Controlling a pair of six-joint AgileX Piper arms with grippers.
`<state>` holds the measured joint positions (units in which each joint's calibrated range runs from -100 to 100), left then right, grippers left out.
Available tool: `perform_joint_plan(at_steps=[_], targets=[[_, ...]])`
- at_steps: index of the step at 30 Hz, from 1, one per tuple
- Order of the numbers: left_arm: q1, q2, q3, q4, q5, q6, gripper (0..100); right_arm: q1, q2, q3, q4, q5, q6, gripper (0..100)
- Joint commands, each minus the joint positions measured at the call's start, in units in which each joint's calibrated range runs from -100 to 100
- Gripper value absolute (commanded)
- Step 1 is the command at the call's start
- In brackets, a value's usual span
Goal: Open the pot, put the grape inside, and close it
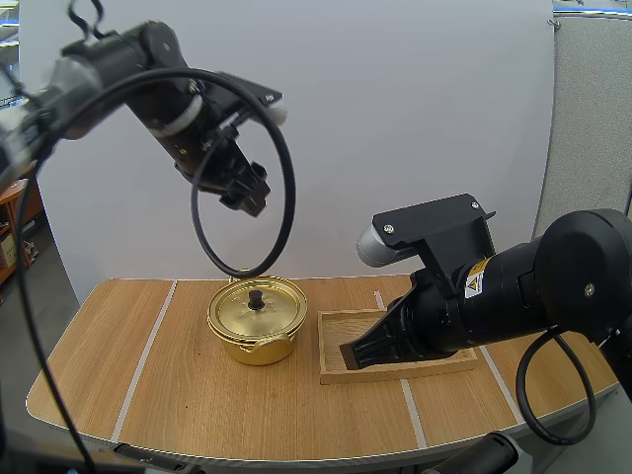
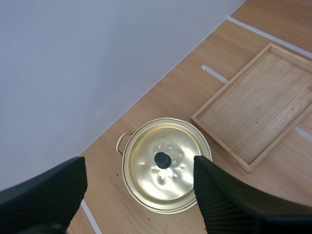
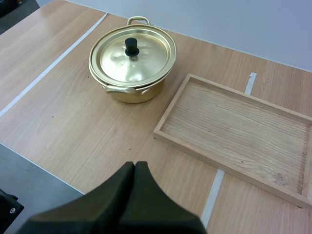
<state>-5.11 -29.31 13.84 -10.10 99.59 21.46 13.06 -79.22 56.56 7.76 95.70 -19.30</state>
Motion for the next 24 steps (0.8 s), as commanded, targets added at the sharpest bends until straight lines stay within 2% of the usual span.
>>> perform_joint_plan(at_steps=[1, 17, 24], targets=[[-0.2, -9.85, -0.32, 1.23, 0.41, -1.95, 100, -0.21, -0.23, 0.01, 0.2, 0.62, 0.25, 0], [-0.2, -31.2, -0.07, 1.34, 0.41, -8.91, 100, -0.21, -0.23, 0.01, 0.2, 1.21, 0.25, 0], [-0.2, -39.13, 5.89, 1.34, 0.41, -9.11, 100, -0.21, -0.23, 0.01, 0.1, 3.28, 0.25, 0]])
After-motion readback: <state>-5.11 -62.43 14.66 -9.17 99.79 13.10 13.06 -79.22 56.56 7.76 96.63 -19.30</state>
